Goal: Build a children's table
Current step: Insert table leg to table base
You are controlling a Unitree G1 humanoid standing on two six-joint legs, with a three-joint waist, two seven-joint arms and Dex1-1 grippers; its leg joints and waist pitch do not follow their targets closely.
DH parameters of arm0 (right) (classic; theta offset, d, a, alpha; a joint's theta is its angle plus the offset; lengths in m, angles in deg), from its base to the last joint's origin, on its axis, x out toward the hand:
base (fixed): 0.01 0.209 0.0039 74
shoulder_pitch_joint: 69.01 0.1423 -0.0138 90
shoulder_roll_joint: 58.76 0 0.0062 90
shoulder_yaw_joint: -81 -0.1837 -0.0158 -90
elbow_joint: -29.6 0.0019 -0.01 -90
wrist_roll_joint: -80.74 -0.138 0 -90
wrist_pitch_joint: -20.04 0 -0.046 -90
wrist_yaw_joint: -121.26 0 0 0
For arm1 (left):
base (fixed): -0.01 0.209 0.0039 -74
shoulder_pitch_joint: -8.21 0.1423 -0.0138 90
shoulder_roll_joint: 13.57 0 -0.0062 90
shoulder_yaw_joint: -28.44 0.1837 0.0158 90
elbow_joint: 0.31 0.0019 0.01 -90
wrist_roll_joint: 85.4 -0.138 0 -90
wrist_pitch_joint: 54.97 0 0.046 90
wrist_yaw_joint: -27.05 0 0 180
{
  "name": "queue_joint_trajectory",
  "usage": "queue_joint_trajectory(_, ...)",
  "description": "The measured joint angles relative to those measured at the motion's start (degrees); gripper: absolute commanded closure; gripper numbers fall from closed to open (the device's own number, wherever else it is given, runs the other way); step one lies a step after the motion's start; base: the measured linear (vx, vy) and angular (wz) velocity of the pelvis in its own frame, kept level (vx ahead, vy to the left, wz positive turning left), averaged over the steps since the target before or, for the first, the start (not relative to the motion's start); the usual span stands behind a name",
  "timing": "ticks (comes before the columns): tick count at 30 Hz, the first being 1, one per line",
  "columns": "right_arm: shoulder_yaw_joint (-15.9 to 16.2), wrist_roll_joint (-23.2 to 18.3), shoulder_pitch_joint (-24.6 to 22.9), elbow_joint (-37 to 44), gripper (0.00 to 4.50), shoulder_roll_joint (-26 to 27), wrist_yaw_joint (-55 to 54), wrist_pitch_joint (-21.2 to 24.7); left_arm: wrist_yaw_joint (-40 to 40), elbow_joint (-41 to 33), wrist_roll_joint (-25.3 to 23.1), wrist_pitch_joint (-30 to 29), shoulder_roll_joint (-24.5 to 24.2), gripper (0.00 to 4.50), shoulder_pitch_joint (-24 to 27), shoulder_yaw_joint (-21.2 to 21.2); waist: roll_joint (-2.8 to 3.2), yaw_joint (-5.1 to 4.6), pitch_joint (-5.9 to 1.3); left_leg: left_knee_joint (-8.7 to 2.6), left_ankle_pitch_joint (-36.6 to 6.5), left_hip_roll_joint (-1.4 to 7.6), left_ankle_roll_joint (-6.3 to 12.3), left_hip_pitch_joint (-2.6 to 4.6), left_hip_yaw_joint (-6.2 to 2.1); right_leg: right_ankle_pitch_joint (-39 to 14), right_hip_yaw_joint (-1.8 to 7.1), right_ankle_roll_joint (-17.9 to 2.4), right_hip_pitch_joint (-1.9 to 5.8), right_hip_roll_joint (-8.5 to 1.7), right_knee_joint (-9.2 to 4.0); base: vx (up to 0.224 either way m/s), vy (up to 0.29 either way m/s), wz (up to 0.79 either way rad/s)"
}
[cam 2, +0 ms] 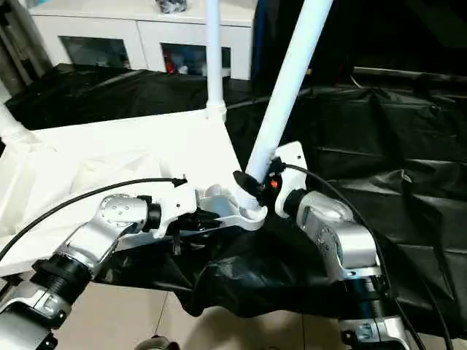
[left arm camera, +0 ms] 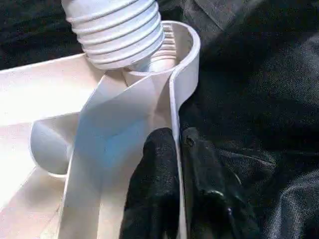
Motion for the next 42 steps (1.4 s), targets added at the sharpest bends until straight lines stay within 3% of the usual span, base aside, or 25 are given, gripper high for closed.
queue_joint_trajectory(5,0.1,0.0,0.0,0.4,2.6,0.1,0.0,0.1,-0.1,-2.4,0.7,-2.6,-0.5,3.46,0.3,-1.2,-0.02,-0.15,-0.01,0.0,0.0,0.0,0.01,-0.01,0.03,0.0,0.01,0.0,-0.01,0.0,-0.02,0.0,0.0,0.0)
queue_joint_trajectory(13,0.2,0.0,0.4,0.4,2.6,0.2,0.2,0.1,-0.2,-4.6,1.5,-11.6,-0.8,3.44,1.0,-1.7,-0.26,-0.64,-0.01,0.02,0.0,0.0,0.02,0.03,0.09,0.0,0.02,0.0,0.0,0.01,0.0,0.0,0.0,0.0)
queue_joint_trajectory(15,0.2,0.0,0.4,0.4,2.6,0.1,0.3,0.2,0.0,-5.4,1.7,-13.2,-1.1,3.74,1.1,-1.7,-0.26,-0.86,-0.01,0.02,0.0,0.0,0.02,0.04,0.08,0.0,0.03,0.0,0.0,0.01,0.0,0.0,0.0,0.0)
queue_joint_trajectory(19,0.8,0.1,1.0,0.4,2.6,-0.7,1.4,0.8,-0.1,-6.8,1.7,-15.5,-1.3,3.85,1.6,-1.8,-0.27,-1.21,-0.02,0.01,0.0,0.0,0.02,0.03,0.08,0.0,0.02,0.0,0.0,0.01,0.0,0.0,0.0,0.0)
queue_joint_trajectory(26,3.5,0.3,1.1,0.8,2.6,-3.5,4.5,2.9,0.4,-10.1,1.6,-21.5,-2.1,4.47,2.0,-1.6,-0.32,-1.38,-0.02,0.01,0.0,0.03,0.02,0.04,0.08,0.0,0.02,0.0,-0.01,0.03,0.01,0.0,0.0,0.0)
queue_joint_trajectory(42,5.7,1.9,2.3,0.0,2.6,-3.6,6.3,3.4,-0.8,-16.2,2.8,-27.7,-3.0,4.5,4.7,-2.2,-0.33,-1.51,-0.02,-0.01,0.0,0.04,0.04,0.05,0.08,0.0,0.03,0.0,-0.03,0.07,-0.02,0.0,0.0,0.0)
